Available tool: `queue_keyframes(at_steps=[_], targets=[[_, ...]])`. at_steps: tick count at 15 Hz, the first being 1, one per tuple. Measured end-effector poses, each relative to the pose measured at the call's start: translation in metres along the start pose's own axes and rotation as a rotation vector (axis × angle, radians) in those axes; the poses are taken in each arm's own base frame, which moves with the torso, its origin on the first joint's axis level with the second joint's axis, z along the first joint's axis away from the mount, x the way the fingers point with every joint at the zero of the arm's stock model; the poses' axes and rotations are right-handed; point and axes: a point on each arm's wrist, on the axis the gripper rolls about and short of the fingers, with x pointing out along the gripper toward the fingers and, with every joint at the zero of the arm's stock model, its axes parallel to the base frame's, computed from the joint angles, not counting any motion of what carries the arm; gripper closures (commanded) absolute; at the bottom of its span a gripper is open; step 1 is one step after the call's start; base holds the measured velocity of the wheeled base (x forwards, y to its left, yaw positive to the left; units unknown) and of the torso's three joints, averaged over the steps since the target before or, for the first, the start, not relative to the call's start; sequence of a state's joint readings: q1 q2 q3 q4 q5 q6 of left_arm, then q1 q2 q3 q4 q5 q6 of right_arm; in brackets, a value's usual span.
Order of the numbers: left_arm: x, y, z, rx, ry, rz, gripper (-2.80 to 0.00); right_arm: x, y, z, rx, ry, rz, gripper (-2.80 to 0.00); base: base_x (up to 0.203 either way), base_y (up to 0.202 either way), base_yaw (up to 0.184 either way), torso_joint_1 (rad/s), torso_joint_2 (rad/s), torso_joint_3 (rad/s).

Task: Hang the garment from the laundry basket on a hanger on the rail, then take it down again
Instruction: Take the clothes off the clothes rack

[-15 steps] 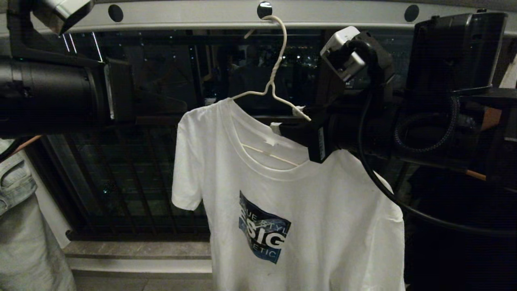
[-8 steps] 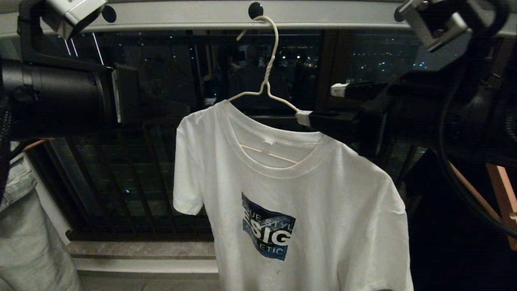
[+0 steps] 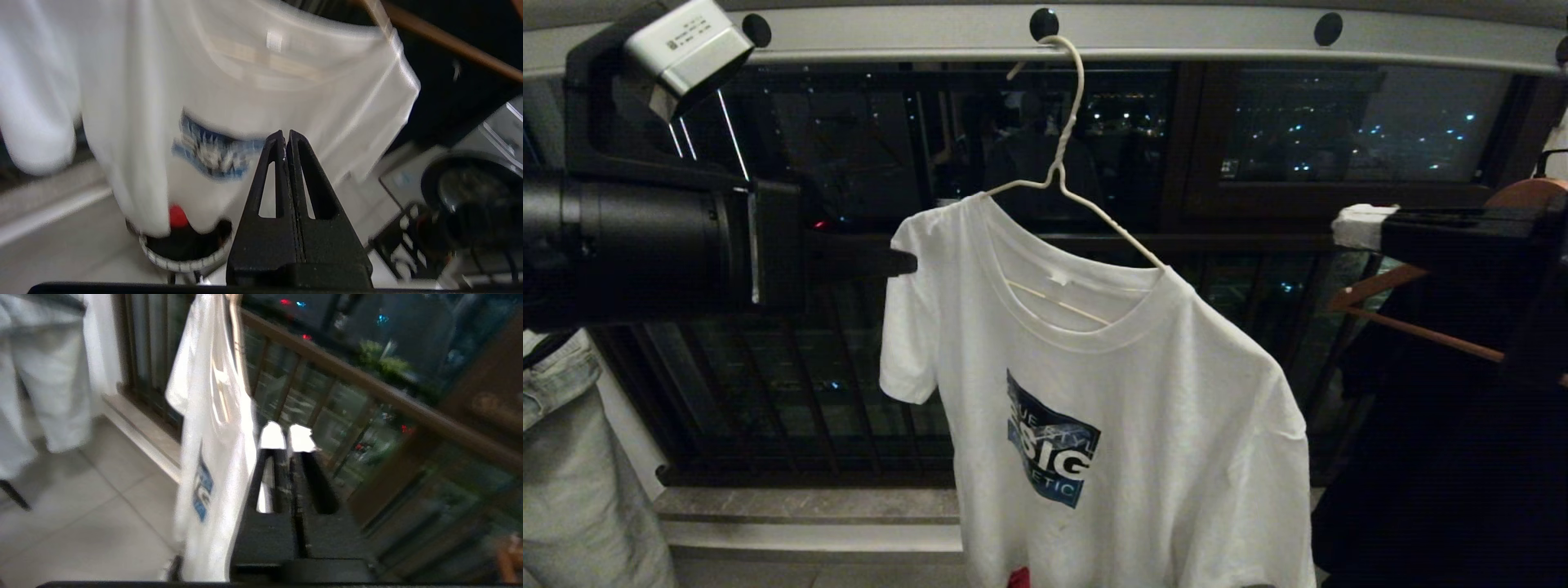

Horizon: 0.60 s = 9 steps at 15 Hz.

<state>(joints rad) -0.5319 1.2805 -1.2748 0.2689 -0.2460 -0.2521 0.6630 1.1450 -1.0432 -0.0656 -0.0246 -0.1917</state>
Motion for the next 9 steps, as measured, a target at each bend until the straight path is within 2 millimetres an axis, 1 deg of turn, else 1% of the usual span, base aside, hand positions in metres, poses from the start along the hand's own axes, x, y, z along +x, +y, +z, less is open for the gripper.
queue_keyframes(at_steps=[2, 3, 6, 9], targets=[[-0.011, 0.001, -0.020, -0.008, 0.034, 0.001, 0.00, -0.024, -0.003, -0.001, 0.022, 0.019, -0.068, 0.00, 0.000, 0.000, 0.000, 0.000, 0.00, 0.000], [-0.022, 0.001, -0.031, -0.010, 0.043, 0.001, 0.00, -0.036, -0.006, -0.003, 0.032, 0.032, -0.113, 0.00, 0.000, 0.000, 0.000, 0.000, 0.00, 0.000], [-0.062, 0.003, -0.067, -0.011, 0.024, 0.018, 0.00, -0.085, -0.015, -0.010, 0.077, 0.053, -0.259, 0.00, 0.000, 0.000, 0.000, 0.000, 0.00, 0.000], [-0.111, 0.007, -0.100, -0.035, -0.112, 0.149, 0.00, -0.140, -0.007, -0.028, 0.126, 0.087, -0.397, 0.00, 0.000, 0.000, 0.000, 0.000, 0.00, 0.000]])
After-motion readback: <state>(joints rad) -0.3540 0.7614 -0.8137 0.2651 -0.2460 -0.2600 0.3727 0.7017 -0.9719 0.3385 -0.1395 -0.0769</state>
